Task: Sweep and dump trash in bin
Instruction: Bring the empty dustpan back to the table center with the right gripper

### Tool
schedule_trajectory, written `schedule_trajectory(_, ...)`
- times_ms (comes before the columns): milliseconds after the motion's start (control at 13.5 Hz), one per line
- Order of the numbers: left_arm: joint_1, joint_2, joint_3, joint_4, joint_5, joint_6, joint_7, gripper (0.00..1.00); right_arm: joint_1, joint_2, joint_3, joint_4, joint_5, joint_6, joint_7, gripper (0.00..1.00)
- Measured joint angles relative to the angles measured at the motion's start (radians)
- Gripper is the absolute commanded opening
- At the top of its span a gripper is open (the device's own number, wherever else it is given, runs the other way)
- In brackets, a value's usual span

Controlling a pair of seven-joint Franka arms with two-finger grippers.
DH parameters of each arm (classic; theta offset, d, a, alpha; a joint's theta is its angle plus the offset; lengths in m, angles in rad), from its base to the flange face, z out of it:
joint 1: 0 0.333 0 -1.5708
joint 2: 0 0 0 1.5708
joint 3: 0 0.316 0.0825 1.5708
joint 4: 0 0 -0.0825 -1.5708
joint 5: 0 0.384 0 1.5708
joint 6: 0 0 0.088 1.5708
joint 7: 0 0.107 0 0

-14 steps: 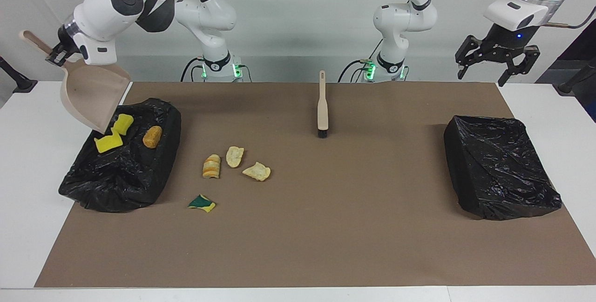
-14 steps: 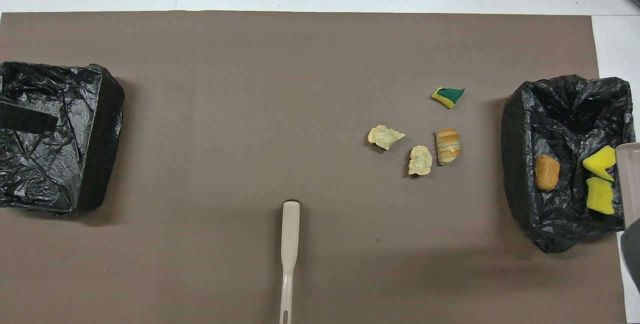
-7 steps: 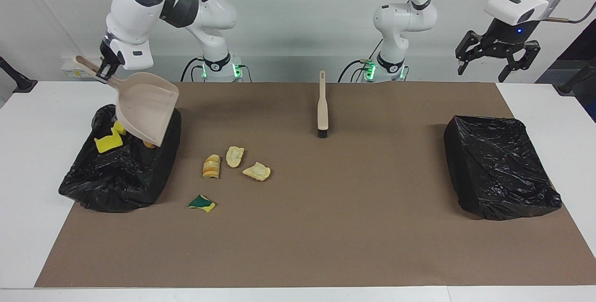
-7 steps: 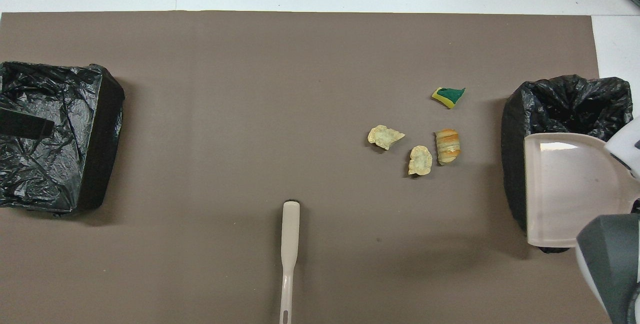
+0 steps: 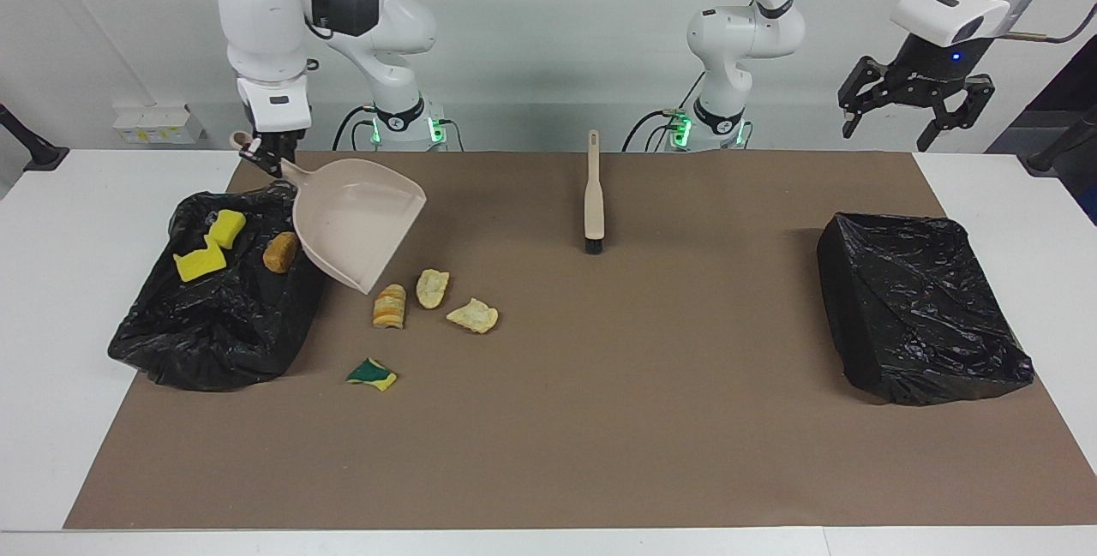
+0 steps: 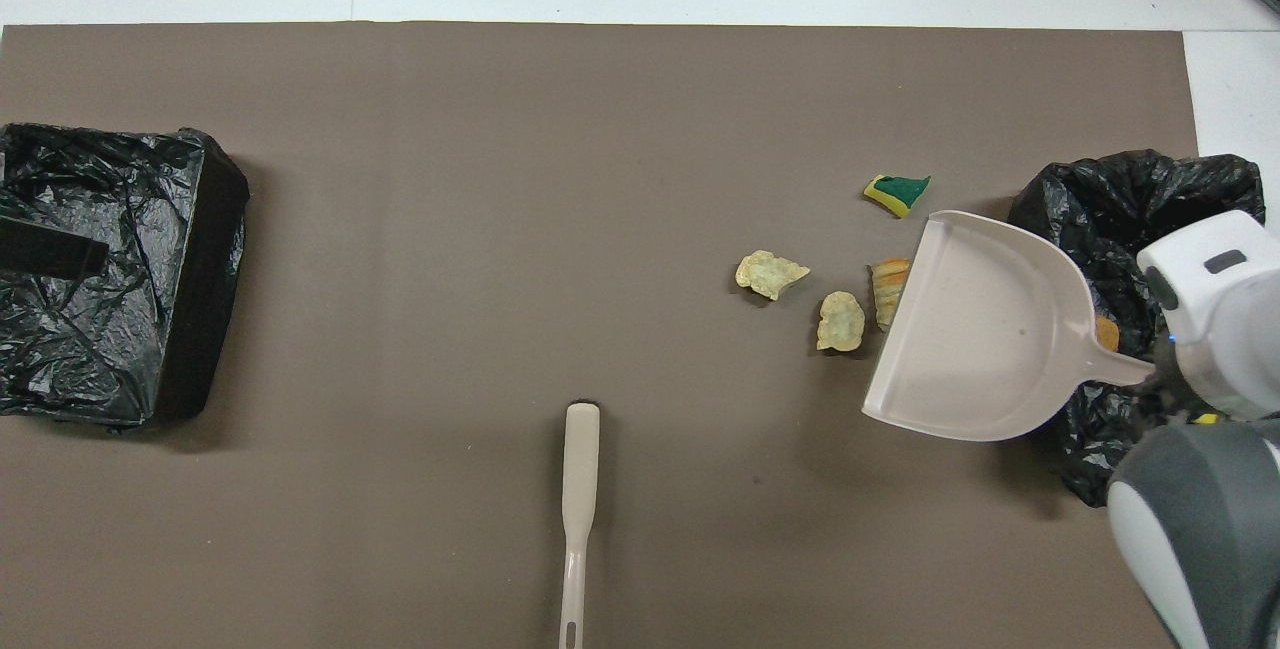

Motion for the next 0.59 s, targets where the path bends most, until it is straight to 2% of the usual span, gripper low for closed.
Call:
schedule_trajectory(222,0.0,0.0,0.0,0.0,0.0,0.0,0.0,1.0,0.068,0.044,0.007,0.0,0.142,0.013,0.298,0.0)
schedule_trajectory(591,0.0,0.0,0.0,0.0,0.0,0.0,0.0,1.0,0.219,0.163,0.009,0.014,0.213,0.166,0.821,0.0)
